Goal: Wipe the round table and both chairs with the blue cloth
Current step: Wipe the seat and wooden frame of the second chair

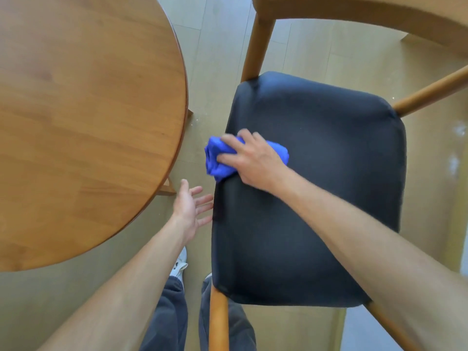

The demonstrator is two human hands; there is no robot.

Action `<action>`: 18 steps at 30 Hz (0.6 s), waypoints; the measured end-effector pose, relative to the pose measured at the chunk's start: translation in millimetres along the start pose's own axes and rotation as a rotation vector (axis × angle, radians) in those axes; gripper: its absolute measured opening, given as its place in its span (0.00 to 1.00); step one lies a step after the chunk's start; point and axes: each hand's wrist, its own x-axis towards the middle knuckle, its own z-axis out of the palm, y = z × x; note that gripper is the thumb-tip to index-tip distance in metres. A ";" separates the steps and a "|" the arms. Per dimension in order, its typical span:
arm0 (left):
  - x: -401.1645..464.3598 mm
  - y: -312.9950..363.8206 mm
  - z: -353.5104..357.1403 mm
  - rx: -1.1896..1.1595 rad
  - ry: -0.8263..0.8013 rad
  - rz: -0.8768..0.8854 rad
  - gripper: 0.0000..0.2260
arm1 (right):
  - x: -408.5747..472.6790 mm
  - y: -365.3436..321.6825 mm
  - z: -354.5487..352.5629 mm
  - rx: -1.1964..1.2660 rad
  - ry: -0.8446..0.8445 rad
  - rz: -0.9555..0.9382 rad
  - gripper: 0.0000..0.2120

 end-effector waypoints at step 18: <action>-15.6 -16.8 34.4 0.529 -0.017 0.368 0.19 | -179.7 119.7 -12.5 0.227 0.089 1.296 0.20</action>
